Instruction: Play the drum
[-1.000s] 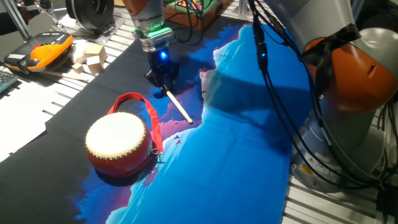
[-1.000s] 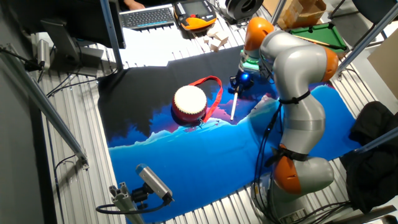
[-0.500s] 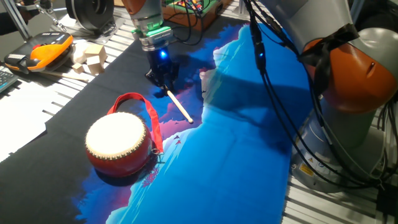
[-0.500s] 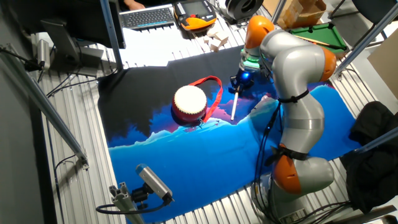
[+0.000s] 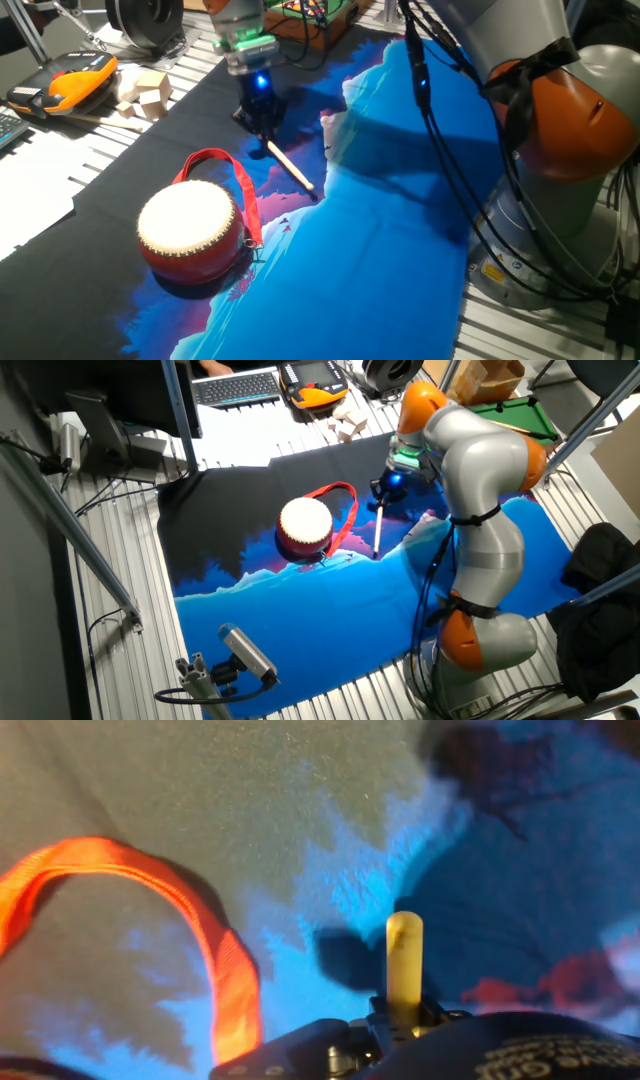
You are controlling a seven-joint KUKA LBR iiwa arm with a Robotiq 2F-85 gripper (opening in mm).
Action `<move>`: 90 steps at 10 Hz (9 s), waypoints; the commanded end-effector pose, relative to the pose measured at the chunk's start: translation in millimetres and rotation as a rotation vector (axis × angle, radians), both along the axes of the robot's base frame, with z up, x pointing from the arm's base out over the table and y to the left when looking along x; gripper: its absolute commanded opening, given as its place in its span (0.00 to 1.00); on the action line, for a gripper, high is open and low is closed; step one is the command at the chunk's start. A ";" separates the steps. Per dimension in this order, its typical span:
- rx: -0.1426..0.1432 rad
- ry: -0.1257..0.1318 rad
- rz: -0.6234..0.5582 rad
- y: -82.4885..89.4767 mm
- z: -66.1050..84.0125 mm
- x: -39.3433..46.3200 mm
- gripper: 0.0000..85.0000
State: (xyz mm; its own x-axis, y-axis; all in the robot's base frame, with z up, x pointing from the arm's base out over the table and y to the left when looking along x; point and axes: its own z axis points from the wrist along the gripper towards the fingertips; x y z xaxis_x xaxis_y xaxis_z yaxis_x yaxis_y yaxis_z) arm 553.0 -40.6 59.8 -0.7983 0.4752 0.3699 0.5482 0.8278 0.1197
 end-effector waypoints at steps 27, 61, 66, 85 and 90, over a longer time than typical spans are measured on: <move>-0.074 -0.203 -0.073 28.8 81.1 -20.9 0.00; 0.005 -0.119 -0.344 136.1 120.1 68.9 0.00; -0.307 -0.230 -0.375 150.0 93.2 74.7 0.00; -0.270 -0.143 0.150 128.4 105.1 56.9 0.00; -0.273 -0.153 0.187 122.3 87.6 50.0 0.00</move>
